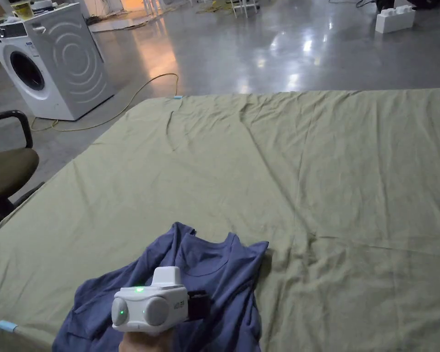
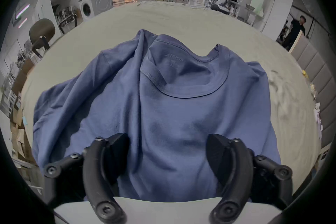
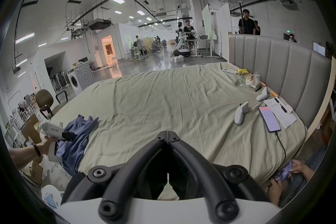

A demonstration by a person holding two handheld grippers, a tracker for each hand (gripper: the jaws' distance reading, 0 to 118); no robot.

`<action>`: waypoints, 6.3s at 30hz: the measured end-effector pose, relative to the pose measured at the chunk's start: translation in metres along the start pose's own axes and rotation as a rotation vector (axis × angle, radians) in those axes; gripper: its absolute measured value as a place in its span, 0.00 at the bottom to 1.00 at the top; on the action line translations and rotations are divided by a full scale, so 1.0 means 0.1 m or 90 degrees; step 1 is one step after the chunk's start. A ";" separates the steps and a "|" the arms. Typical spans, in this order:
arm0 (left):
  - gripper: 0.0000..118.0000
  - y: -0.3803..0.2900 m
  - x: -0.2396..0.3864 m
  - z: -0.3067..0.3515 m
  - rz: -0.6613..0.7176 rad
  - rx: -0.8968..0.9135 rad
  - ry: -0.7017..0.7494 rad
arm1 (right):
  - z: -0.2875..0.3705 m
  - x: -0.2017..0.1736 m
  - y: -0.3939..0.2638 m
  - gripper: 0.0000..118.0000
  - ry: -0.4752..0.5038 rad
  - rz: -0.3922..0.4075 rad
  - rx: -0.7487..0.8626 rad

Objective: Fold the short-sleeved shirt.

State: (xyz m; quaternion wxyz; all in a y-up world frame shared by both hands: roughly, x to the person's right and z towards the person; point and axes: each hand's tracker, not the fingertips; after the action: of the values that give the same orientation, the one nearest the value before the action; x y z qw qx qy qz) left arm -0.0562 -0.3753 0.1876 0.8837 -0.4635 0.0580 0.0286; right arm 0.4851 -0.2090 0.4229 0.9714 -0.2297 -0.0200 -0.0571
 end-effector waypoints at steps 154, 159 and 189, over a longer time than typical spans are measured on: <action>0.05 0.75 2.09 -0.51 -0.290 -0.172 -0.044 | -2.55 1.33 0.23 0.68 0.075 0.163 -0.276; 0.05 0.79 2.04 -0.52 -0.285 -0.166 -0.029 | -2.97 1.30 0.03 0.68 0.111 0.257 -0.345; 0.03 0.78 0.59 3.41 -0.020 0.425 -0.316 | -0.10 1.07 1.84 0.08 0.140 0.019 0.142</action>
State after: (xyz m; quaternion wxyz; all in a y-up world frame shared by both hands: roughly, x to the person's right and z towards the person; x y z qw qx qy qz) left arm 0.0201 -0.0503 0.3085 0.9730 -0.1311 -0.1578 0.1055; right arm 0.6139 -0.0607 0.3396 0.9879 -0.1130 0.0839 -0.0646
